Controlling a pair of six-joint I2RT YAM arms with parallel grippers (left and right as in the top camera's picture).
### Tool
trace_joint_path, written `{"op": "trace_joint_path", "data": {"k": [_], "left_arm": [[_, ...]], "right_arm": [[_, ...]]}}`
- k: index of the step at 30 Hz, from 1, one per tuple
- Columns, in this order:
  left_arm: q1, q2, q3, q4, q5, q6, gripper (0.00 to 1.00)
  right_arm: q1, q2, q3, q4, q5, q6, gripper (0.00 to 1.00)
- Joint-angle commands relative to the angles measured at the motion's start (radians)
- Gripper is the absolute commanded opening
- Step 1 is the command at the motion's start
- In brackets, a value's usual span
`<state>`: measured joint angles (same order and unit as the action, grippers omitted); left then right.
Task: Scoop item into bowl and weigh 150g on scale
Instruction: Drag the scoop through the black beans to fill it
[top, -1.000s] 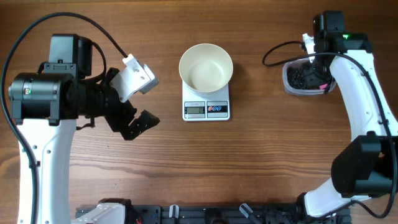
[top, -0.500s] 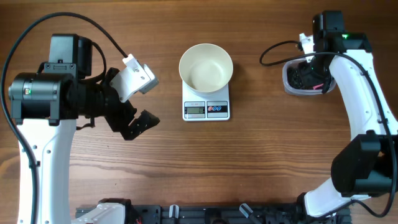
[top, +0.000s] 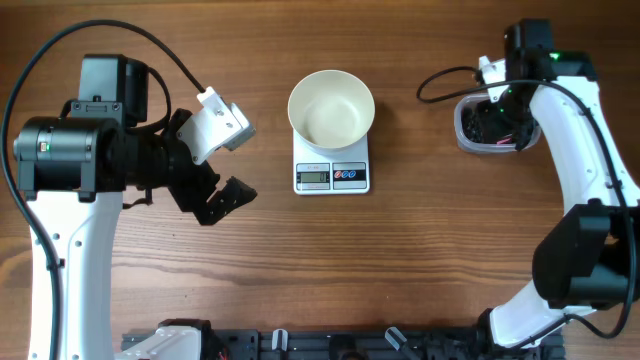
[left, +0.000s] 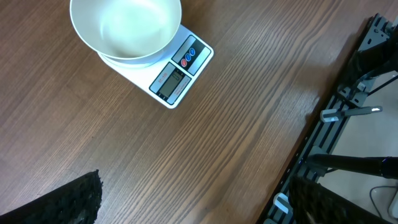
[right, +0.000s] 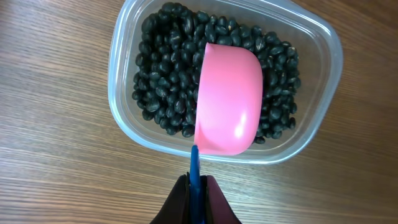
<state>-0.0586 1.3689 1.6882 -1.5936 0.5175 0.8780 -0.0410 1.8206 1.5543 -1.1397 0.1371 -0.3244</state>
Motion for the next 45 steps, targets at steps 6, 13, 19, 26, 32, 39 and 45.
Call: {"op": "trace_joint_path", "data": {"k": [6, 13, 19, 26, 32, 39, 45], "left_arm": [[0.006, -0.009, 0.011, -0.001, -0.003, 0.012, 1.0], [0.006, -0.009, 0.011, -0.001, -0.003, 0.012, 1.0], [0.006, -0.009, 0.011, -0.001, -0.003, 0.012, 1.0], [0.006, -0.009, 0.011, -0.001, -0.003, 0.012, 1.0], [0.006, -0.009, 0.011, -0.001, -0.003, 0.012, 1.0], [0.006, -0.009, 0.011, -0.001, -0.003, 0.012, 1.0], [0.006, -0.009, 0.011, -0.001, -0.003, 0.012, 1.0]], "right_arm": [[-0.052, 0.042, 0.008, 0.005, -0.14, -0.012, 0.04], [-0.052, 0.068, -0.015, 0.027, -0.222, 0.0, 0.04], [-0.052, 0.08, -0.016, 0.034, -0.253, 0.015, 0.04], [-0.1, 0.08, -0.016, 0.021, -0.357, 0.04, 0.04], [-0.176, 0.08, -0.016, 0.001, -0.502, 0.047, 0.04], [-0.2, 0.08, -0.016, -0.038, -0.513, 0.039, 0.04], [-0.2, 0.106, -0.039, -0.019, -0.514, 0.038, 0.04]]}}
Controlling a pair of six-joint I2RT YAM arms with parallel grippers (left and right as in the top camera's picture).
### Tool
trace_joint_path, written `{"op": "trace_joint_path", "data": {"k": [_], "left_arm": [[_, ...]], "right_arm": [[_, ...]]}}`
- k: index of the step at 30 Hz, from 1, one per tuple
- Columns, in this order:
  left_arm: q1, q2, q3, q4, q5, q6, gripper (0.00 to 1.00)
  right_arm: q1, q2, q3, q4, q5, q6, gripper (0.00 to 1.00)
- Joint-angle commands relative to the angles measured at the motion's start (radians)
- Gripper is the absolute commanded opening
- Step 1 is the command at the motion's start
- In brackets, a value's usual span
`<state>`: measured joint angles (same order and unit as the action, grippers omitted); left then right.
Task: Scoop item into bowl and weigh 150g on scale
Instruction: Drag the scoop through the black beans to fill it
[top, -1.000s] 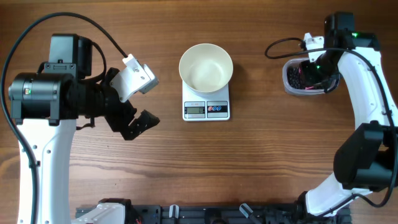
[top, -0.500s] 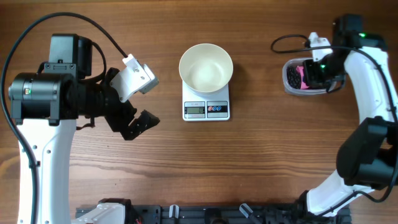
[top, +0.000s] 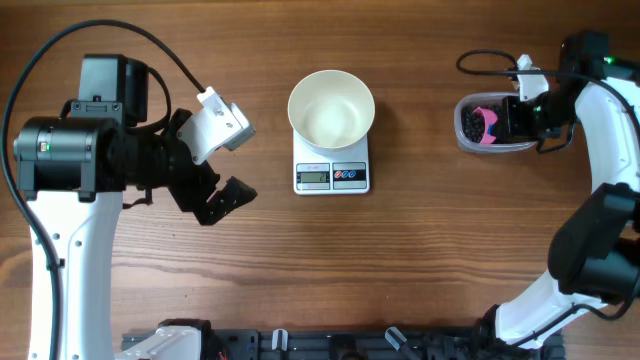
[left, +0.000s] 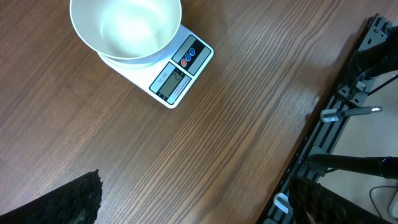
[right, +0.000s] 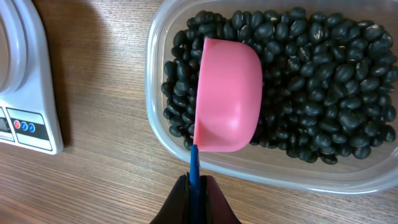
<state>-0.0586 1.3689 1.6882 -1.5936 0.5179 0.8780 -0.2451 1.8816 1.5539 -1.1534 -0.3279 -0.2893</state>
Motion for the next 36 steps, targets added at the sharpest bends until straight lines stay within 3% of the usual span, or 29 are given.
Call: {"op": "trace_joint_path", "data": {"k": [1, 12, 29, 36], "left_arm": [[0.006, -0.009, 0.011, -0.001, -0.003, 0.012, 1.0], [0.006, -0.009, 0.011, -0.001, -0.003, 0.012, 1.0], [0.006, -0.009, 0.011, -0.001, -0.003, 0.012, 1.0], [0.006, -0.009, 0.011, -0.001, -0.003, 0.012, 1.0]], "right_arm": [[0.003, 0.048, -0.045, -0.002, -0.049, 0.004, 0.04], [-0.053, 0.053, -0.069, 0.039, -0.072, 0.005, 0.04], [-0.188, 0.059, -0.075, 0.04, -0.318, -0.006, 0.04], [-0.234, 0.059, -0.075, 0.026, -0.327, -0.006, 0.04]]}}
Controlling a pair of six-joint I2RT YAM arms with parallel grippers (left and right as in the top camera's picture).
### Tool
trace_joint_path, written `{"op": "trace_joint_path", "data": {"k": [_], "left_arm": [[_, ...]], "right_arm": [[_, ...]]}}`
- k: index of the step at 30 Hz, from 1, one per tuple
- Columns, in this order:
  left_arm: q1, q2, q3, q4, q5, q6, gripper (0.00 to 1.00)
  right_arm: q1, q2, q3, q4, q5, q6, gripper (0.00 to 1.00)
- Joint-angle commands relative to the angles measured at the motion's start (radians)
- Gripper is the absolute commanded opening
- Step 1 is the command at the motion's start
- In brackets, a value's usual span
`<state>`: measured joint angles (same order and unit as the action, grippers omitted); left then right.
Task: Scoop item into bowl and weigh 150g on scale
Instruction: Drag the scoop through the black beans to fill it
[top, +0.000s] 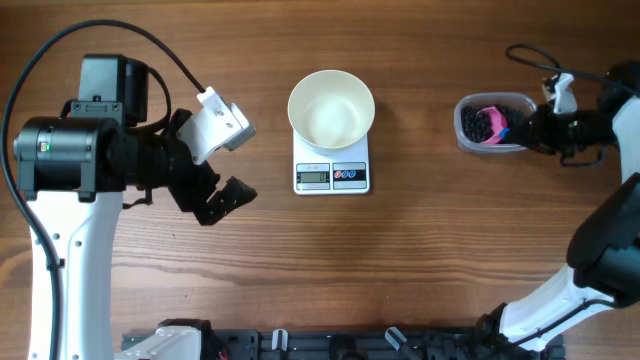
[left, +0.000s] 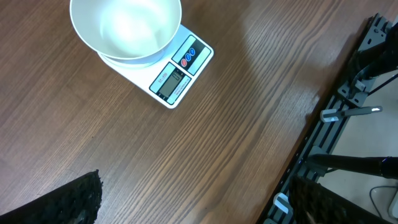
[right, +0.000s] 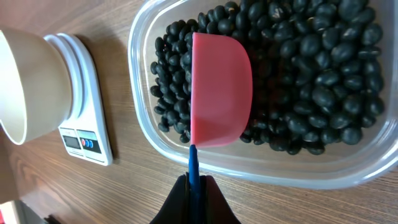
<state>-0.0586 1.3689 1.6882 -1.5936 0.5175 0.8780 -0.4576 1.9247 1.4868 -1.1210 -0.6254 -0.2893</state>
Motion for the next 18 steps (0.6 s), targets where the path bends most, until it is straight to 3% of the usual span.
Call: {"op": "trace_joint_path", "data": {"k": [1, 18], "left_arm": [[0.006, -0.009, 0.011, -0.001, -0.003, 0.012, 1.0], [0.006, -0.009, 0.011, -0.001, -0.003, 0.012, 1.0]], "right_arm": [[-0.026, 0.016, -0.008, -0.008, -0.029, -0.007, 0.04], [-0.14, 0.016, -0.008, -0.063, -0.187, -0.106, 0.04]]}}
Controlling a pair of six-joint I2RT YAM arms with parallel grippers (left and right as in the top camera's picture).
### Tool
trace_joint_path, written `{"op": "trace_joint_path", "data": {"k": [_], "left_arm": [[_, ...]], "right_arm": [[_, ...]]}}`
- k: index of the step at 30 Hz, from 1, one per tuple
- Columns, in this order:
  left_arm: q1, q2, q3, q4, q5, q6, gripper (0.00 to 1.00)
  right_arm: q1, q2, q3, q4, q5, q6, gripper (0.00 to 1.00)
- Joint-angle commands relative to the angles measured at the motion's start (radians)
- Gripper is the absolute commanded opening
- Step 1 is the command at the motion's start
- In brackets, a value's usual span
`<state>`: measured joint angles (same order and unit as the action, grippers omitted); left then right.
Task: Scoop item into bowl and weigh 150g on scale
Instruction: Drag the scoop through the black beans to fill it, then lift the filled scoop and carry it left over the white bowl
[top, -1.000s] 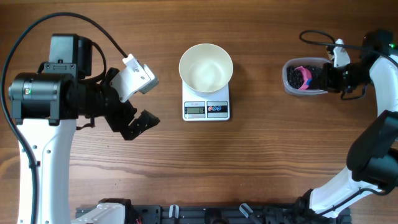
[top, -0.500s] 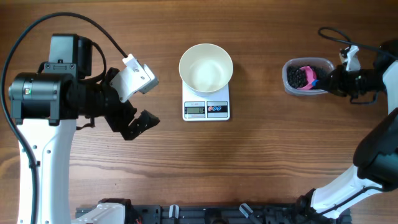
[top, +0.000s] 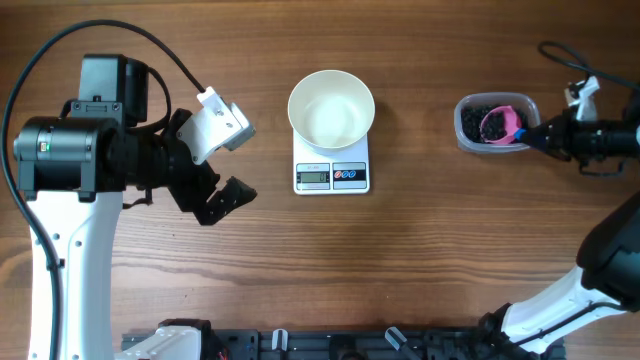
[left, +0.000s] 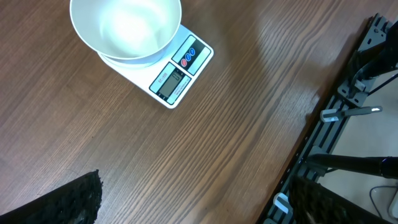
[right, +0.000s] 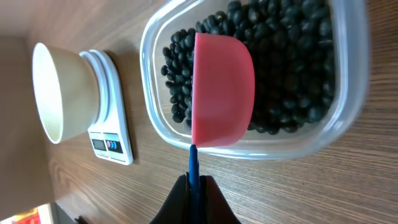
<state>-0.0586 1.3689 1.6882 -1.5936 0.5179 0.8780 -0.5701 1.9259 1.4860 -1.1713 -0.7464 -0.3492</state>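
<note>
A pink scoop with a blue handle hangs over a clear tub of black beans; my right gripper is shut on the handle. In the overhead view the scoop sits at the tub's right end, my right gripper just right of it. An empty white bowl stands on the white scale mid-table, also visible in the left wrist view as bowl and scale. My left gripper hovers open left of the scale, holding nothing.
A black rail with fixtures runs along the table's near edge, seen too as the rail in the left wrist view. A black cable loops above the right arm near the tub.
My right gripper with the scoop has shifted right and rolled further, so the tub and scale appear more tilted in its view. The left arm, bowl and scale are unchanged.
My right gripper held the scoop upside-down over the beans from the tub's far side. At each later moment the arm stood further right and more rotated, the scoop staying in the tub. The left arm stayed still, open, throughout.
</note>
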Motion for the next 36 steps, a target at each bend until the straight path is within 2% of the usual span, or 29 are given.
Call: {"op": "trace_joint_path", "data": {"k": [1, 4, 16, 24, 36], "left_arm": [[0.006, -0.009, 0.011, -0.001, -0.003, 0.012, 1.0], [0.006, -0.009, 0.011, -0.001, -0.003, 0.012, 1.0], [0.006, -0.009, 0.011, -0.001, -0.003, 0.012, 1.0], [0.006, -0.009, 0.011, -0.001, -0.003, 0.012, 1.0], [0.006, -0.009, 0.011, -0.001, -0.003, 0.012, 1.0]], "right_arm": [[-0.033, 0.014, -0.007, -0.018, -0.07, -0.052, 0.04], [-0.051, 0.014, -0.007, -0.054, -0.11, -0.105, 0.04], [-0.076, 0.014, -0.007, -0.098, -0.216, -0.123, 0.04], [-0.071, 0.013, -0.007, -0.134, -0.385, -0.16, 0.04], [0.071, 0.006, 0.006, -0.142, -0.461, -0.145, 0.04]]}}
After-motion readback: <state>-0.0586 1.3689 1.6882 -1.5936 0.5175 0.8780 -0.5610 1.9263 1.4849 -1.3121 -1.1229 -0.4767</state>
